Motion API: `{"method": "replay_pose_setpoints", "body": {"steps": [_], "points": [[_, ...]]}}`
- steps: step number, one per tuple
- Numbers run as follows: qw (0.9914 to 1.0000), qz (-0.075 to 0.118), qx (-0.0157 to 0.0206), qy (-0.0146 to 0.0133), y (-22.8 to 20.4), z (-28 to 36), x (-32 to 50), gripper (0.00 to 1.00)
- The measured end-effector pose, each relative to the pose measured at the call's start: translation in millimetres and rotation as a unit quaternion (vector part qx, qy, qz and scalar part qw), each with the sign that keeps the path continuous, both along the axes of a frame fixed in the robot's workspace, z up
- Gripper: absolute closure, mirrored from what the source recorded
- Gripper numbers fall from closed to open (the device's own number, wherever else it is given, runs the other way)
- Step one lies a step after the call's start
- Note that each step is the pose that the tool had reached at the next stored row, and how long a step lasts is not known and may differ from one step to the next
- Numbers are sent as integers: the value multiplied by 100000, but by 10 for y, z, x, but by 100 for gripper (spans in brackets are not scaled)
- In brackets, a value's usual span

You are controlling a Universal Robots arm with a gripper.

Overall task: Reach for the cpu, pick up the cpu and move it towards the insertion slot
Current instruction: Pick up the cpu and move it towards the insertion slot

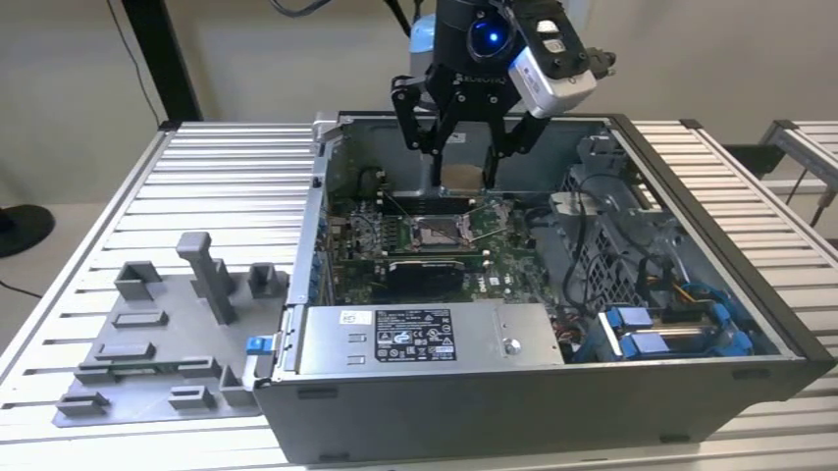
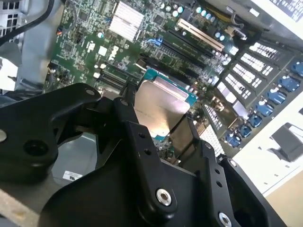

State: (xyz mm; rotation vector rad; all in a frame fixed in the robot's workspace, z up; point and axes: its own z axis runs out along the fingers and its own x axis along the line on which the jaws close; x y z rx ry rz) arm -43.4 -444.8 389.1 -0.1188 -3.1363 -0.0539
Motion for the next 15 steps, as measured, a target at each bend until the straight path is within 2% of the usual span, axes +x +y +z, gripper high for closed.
{"method": "replay_pose_setpoints", "body": {"steps": [5,12,15], "points": [[100000,1,0,1,162,-3,0,100],[100000,3,2,1,442,-13,0,100],[100000,1,2,0,548,-18,5,100]]}}
